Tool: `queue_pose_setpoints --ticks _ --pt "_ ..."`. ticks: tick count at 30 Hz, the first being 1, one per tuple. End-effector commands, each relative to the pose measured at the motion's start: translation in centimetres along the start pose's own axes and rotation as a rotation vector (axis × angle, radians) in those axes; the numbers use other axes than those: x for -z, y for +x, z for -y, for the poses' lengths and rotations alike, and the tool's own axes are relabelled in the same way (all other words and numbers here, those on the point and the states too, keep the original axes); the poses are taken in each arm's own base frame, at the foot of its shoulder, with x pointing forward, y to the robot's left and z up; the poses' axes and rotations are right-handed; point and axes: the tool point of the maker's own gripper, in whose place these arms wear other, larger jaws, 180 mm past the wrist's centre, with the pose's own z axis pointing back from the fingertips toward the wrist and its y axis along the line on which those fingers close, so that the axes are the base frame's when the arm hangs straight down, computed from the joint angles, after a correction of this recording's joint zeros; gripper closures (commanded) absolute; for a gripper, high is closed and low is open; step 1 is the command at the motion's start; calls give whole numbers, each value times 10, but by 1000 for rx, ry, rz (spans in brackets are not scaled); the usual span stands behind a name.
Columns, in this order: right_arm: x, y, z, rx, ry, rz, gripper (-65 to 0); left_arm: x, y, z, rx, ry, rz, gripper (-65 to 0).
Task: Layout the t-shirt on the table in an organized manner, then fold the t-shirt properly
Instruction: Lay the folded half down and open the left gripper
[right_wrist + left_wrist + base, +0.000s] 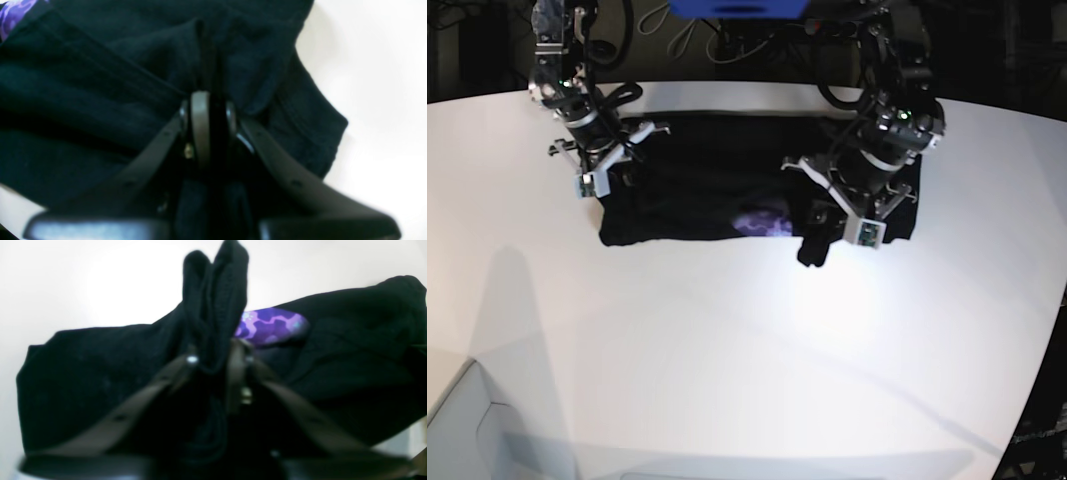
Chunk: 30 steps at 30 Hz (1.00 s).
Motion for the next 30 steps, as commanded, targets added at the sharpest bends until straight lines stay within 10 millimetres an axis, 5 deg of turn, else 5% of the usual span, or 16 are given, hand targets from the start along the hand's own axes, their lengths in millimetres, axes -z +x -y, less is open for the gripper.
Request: queue_pose_setpoints --ticks 1,3,11,15,19,24,30 --pt "0 -3 -2 -15 6 -23 -89 -3 8 5 -8 -18 40 -206" --pt "0 -3 -2 -15 6 -23 -89 -4 9 9 -6 -29 45 -266" --pt "0 -3 -2 -15 6 -23 -89 -17 25 13 -50 -68 114 -266" --pt "-1 -3 -2 -15 6 -22 -90 -31 38 -14 -76 -13 166 -263" --pt "-1 -2 -2 -16 6 -19 -92 -37 35 -63 -116 103 168 -261" --pt "1 5 -1 -21 5 -6 -94 -49 8 -130 -189 248 119 -261" --pt "-4 23 0 -32 -1 42 -129 -37 -31 -159 -233 270 8 -261"
